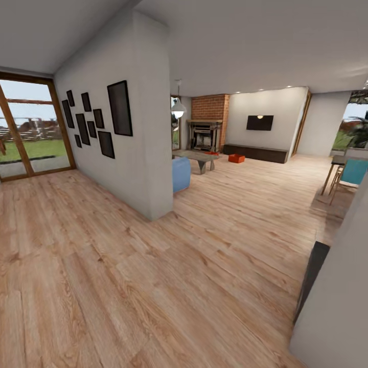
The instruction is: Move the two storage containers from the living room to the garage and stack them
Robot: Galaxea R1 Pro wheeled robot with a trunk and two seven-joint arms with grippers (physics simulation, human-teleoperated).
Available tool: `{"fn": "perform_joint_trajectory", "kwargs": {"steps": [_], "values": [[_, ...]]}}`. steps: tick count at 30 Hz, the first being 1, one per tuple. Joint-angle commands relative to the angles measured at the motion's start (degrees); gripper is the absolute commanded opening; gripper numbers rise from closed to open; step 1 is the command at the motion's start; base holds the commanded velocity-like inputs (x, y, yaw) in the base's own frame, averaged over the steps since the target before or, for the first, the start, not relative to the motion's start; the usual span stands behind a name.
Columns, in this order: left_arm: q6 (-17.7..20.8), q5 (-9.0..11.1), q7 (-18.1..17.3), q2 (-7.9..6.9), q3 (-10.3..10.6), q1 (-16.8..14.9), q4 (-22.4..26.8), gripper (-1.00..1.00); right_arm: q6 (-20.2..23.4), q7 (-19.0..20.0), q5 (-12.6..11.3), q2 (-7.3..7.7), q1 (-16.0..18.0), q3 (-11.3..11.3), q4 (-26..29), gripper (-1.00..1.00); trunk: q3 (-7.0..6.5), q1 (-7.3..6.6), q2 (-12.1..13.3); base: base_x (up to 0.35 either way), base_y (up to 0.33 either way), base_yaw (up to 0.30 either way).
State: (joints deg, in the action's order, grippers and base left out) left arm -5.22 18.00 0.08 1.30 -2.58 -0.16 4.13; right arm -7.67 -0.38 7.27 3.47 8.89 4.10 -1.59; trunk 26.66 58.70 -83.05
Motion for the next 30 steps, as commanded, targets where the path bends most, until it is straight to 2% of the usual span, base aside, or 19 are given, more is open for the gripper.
{"fn": "perform_joint_trajectory", "kwargs": {"steps": [1,30], "values": [[-0.14,0.11,0.01,0.05,-0.23,-0.02,0.00,1.00,-0.31,0.07,0.23,0.02,0.07,0.38,-0.17,1.00,0.06,0.03,-0.03,0.324,0.000,0.000],[-0.05,0.11,0.01,0.06,-0.23,-0.02,0.00,1.00,0.36,0.90,-0.53,0.04,0.08,-0.06,0.13,1.00,0.06,0.03,-0.03,0.324,0.000,0.000]]}}
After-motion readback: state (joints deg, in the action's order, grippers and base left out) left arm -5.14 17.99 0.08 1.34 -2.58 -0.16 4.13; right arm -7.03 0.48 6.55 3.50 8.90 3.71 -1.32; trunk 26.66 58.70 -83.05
